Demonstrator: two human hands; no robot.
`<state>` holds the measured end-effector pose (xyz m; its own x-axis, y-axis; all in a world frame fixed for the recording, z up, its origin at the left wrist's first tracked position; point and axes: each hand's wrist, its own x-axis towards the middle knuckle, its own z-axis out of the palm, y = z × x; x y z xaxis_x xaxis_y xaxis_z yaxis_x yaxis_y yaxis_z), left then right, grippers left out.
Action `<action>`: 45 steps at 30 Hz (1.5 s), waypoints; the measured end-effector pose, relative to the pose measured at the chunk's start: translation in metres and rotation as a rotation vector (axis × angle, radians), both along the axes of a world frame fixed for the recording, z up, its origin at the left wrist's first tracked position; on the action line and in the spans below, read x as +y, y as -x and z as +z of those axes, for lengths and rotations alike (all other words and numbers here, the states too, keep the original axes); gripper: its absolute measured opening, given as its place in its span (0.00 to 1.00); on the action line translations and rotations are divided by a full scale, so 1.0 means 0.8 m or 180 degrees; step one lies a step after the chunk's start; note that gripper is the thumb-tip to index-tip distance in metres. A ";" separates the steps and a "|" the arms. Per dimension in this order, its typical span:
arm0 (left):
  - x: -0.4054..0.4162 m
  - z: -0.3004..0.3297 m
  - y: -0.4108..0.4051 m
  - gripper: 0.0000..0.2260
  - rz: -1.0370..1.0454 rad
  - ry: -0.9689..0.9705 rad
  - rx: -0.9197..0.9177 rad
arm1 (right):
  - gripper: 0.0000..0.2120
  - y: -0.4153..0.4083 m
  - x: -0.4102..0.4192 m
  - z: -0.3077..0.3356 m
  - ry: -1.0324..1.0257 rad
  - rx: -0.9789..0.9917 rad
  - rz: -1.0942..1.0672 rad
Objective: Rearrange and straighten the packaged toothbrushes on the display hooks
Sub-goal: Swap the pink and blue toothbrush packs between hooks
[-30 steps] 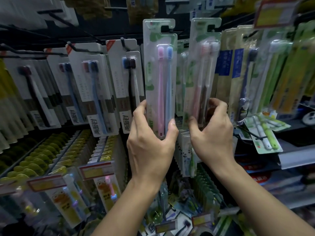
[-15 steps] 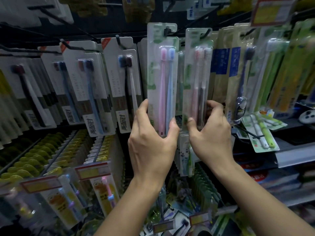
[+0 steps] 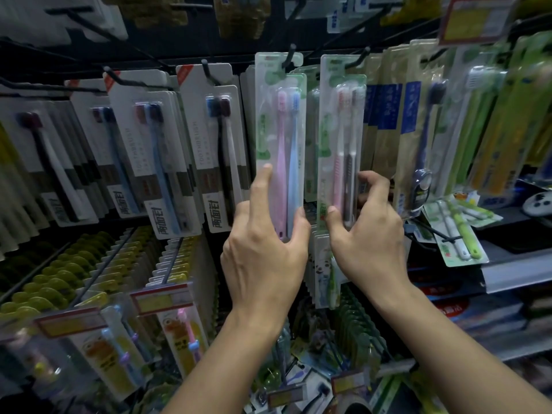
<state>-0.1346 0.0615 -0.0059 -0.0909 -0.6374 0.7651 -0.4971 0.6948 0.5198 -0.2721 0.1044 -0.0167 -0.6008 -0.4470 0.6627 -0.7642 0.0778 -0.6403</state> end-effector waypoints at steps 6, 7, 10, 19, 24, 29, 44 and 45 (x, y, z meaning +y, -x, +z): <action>-0.005 -0.001 0.005 0.33 0.0019 -0.0007 0.0014 | 0.28 0.000 -0.002 0.002 -0.0025 0.0093 -0.0083; -0.006 -0.001 0.005 0.32 -0.0006 -0.0020 0.0033 | 0.28 -0.001 -0.004 0.003 -0.0029 0.0126 -0.0100; -0.007 0.000 0.009 0.32 -0.0036 -0.0079 0.0048 | 0.29 -0.001 -0.007 0.005 -0.0074 0.0193 -0.0164; -0.021 0.006 0.030 0.31 -0.0006 -0.0274 0.0024 | 0.31 0.006 -0.027 0.012 -0.0335 0.0293 -0.0365; -0.031 0.010 0.040 0.32 0.0052 -0.0348 0.0033 | 0.32 0.009 -0.039 0.020 -0.0417 0.0371 -0.0386; -0.044 0.015 0.044 0.31 0.0193 -0.0268 -0.0199 | 0.31 0.011 -0.049 0.022 -0.0519 0.0406 -0.0447; -0.056 0.014 0.045 0.36 0.0371 -0.0376 -0.0659 | 0.31 0.012 -0.062 0.025 -0.0745 0.0301 -0.0533; -0.056 0.013 0.044 0.37 0.0383 -0.0420 -0.0738 | 0.31 0.012 -0.062 0.025 -0.0779 0.0299 -0.0523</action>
